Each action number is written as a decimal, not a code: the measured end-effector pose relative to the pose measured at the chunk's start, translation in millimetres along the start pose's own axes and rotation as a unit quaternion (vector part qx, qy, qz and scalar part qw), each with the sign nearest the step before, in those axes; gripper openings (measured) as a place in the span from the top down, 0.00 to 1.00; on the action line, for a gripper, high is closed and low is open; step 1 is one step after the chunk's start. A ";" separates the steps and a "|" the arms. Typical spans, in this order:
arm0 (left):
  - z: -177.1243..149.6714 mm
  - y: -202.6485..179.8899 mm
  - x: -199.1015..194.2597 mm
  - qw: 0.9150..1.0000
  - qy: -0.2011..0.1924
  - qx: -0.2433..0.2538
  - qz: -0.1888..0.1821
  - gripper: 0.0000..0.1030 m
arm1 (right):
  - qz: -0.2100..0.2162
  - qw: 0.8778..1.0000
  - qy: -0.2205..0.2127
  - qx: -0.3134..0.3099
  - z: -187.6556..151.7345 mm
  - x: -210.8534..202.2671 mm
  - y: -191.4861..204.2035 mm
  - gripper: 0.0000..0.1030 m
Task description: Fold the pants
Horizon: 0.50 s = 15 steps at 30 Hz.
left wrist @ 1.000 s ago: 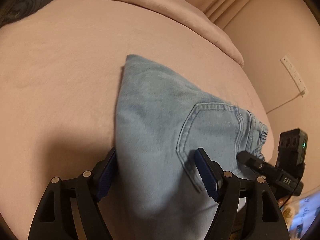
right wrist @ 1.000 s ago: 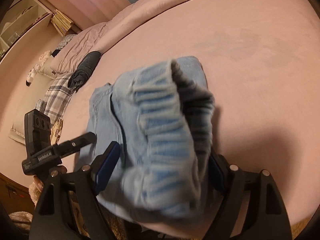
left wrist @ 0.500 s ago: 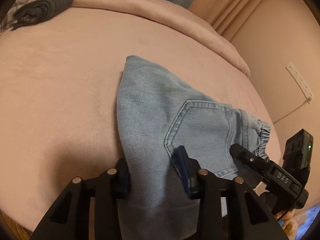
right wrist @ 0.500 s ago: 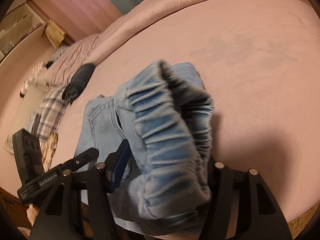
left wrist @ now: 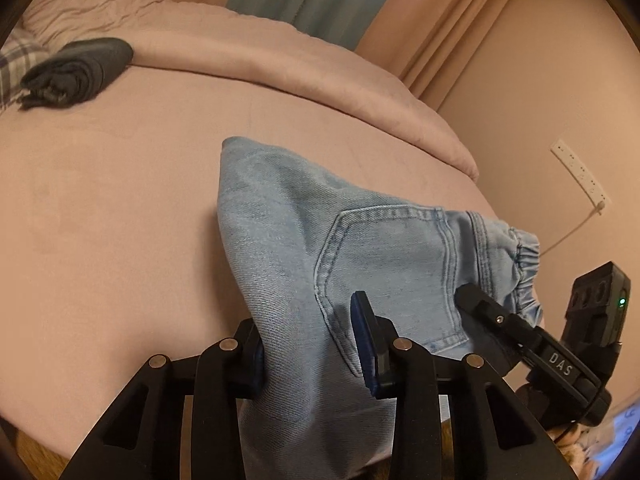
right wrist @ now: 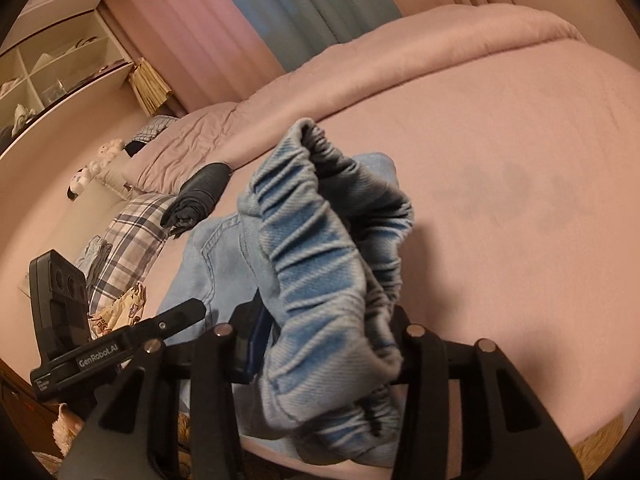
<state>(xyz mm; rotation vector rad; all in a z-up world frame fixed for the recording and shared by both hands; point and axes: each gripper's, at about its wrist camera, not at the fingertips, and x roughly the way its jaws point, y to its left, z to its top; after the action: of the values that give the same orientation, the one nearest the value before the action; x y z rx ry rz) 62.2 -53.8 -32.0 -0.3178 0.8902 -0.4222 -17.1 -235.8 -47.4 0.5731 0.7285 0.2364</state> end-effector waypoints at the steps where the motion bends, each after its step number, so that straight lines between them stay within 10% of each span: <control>1: 6.6 0.2 3.2 1.000 -0.001 0.003 0.002 0.66 | -0.002 1.000 0.000 -0.004 6.0 3.1 1.9 0.57; 15: 36.3 44.9 74.0 0.998 0.052 -0.034 0.027 0.66 | -0.034 0.998 0.046 0.001 40.1 91.5 -21.9 0.57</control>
<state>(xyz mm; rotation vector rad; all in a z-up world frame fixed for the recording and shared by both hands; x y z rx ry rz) 142.4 -46.8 -80.3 -0.3362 1.0137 -0.3602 77.2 -234.1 -86.9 0.5409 0.8360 0.1991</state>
